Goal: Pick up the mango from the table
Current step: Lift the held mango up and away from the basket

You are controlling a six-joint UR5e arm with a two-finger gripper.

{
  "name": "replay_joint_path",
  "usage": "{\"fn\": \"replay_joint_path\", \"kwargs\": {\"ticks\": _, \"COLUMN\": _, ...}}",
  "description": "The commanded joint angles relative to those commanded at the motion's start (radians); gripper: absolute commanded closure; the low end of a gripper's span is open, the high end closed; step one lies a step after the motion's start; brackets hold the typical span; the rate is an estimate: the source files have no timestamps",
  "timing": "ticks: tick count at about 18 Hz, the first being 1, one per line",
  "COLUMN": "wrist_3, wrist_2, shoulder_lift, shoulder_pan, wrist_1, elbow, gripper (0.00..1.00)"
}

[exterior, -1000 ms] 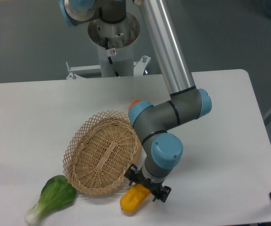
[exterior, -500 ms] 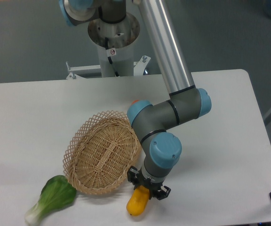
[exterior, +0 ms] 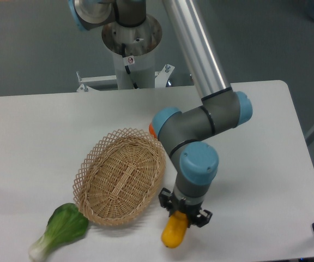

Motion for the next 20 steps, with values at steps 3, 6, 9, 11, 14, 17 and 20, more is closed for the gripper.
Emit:
{"fn": "replay_joint_path", "kwargs": {"ticks": 3, "wrist_3": 0.005, "wrist_2": 0.0, "shoulder_lift": 0.041, "shoulder_pan": 0.061, "wrist_1": -0.011, "elbow": -0.011, "gripper": 0.91}}
{"fn": "replay_joint_path", "kwargs": {"ticks": 6, "wrist_3": 0.069, "wrist_2": 0.024, "shoulder_lift": 0.066, "shoulder_pan": 0.1, "wrist_1": -0.075, "elbow": 0.002, "gripper": 0.91}}
{"fn": "replay_joint_path", "kwargs": {"ticks": 9, "wrist_3": 0.175, "wrist_2": 0.064, "shoulder_lift": 0.095, "shoulder_pan": 0.143, "wrist_1": -0.12, "elbow": 0.006, "gripper": 0.89}}
{"fn": "replay_joint_path", "kwargs": {"ticks": 11, "wrist_3": 0.233, "wrist_2": 0.064, "shoulder_lift": 0.106, "shoulder_pan": 0.176, "wrist_1": -0.123, "elbow": 0.008, "gripper": 0.86}}
{"fn": "replay_joint_path", "kwargs": {"ticks": 14, "wrist_3": 0.279, "wrist_2": 0.066, "shoulder_lift": 0.103, "shoulder_pan": 0.209, "wrist_1": -0.123, "elbow": 0.023, "gripper": 0.86}}
{"fn": "replay_joint_path", "kwargs": {"ticks": 17, "wrist_3": 0.327, "wrist_2": 0.086, "shoulder_lift": 0.086, "shoulder_pan": 0.229, "wrist_1": -0.127, "elbow": 0.032, "gripper": 0.85}}
{"fn": "replay_joint_path", "kwargs": {"ticks": 20, "wrist_3": 0.379, "wrist_2": 0.107, "shoulder_lift": 0.069, "shoulder_pan": 0.232, "wrist_1": -0.13, "elbow": 0.041, "gripper": 0.85}}
